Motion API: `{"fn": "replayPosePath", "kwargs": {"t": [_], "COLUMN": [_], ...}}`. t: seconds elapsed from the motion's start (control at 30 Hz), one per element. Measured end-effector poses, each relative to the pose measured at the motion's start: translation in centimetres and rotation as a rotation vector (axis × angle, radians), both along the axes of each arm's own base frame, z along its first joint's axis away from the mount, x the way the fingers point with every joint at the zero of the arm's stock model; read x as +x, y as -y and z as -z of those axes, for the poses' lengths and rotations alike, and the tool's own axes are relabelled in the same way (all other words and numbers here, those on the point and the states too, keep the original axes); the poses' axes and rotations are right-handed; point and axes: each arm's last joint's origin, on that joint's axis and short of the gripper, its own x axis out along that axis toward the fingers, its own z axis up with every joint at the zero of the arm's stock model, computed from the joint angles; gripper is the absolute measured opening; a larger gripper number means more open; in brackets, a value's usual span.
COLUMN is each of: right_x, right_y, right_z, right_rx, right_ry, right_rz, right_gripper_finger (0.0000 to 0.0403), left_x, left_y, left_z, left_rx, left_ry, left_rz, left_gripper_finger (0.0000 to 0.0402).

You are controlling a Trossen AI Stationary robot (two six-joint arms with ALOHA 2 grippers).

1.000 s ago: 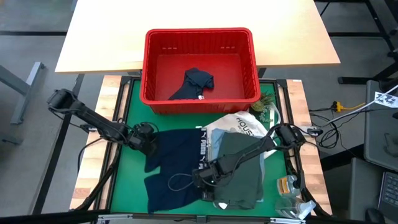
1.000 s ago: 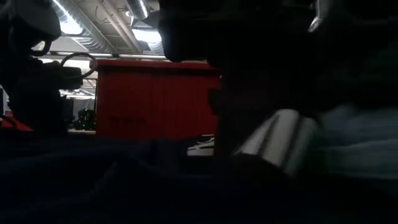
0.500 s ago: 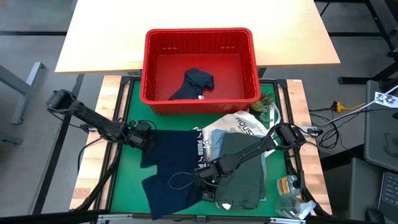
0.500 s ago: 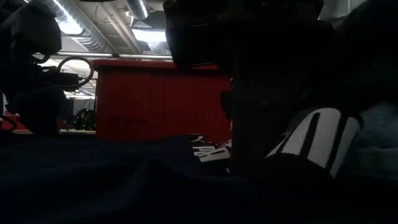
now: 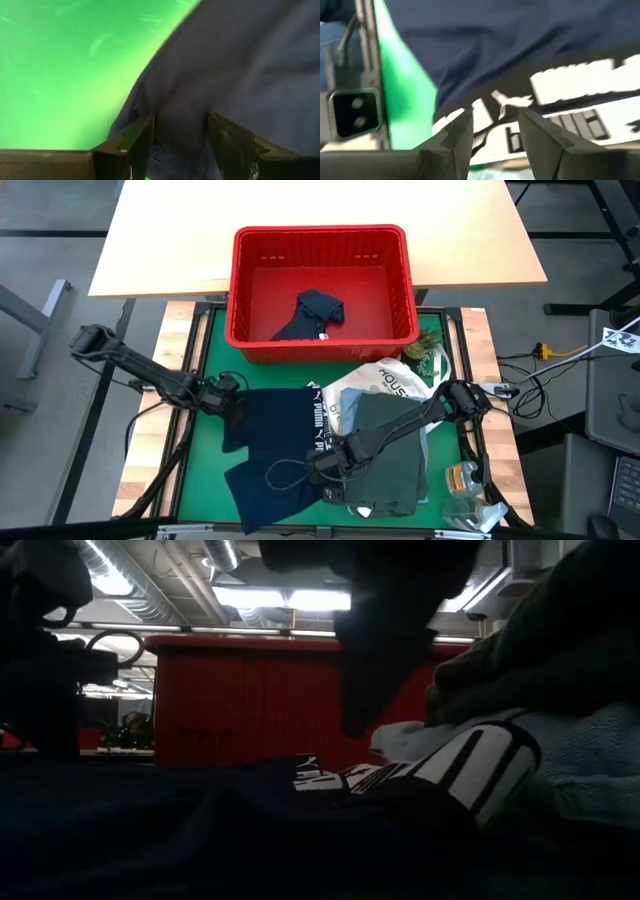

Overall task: Fold Laundry from Bin
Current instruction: Fold the dark blue boxer

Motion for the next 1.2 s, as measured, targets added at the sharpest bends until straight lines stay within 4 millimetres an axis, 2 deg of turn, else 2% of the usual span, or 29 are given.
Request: {"fn": "replayPosePath", "kwargs": {"t": [0.2, 0.43, 0.7, 0.83, 1.2], "right_x": [0.5, 0.5, 0.4, 0.5, 1.1], "right_y": [0.3, 2.0, 4.0, 4.1, 3.8], "right_z": [-0.8, -0.5, 1.5, 2.4, 2.4], "right_rx": [-0.097, -0.052, 0.002, 0.078, 0.131], "right_ry": [0.081, -0.037, -0.121, -0.120, -0.063], "right_rz": [0.047, 0.130, 0.193, 0.188, 0.176], "right_gripper_finger": [0.0159, 0.0159, 0.0159, 0.0159, 0.0159], "left_x": [0.0, 0.2, 0.2, 0.3, 0.3], "left_y": [0.2, 0.4, 0.4, 0.4, 0.4], "left_z": [-0.5, -0.8, -0.9, -0.9, -0.9], "left_rx": [-0.096, -0.149, -0.146, -0.144, -0.138], "left_ry": [0.046, 0.082, 0.087, 0.088, 0.086], "left_rz": [0.028, 0.044, 0.043, 0.042, 0.055], "left_gripper_finger": [0.0181, 0.0181, 0.0181, 0.0181, 0.0181]}}
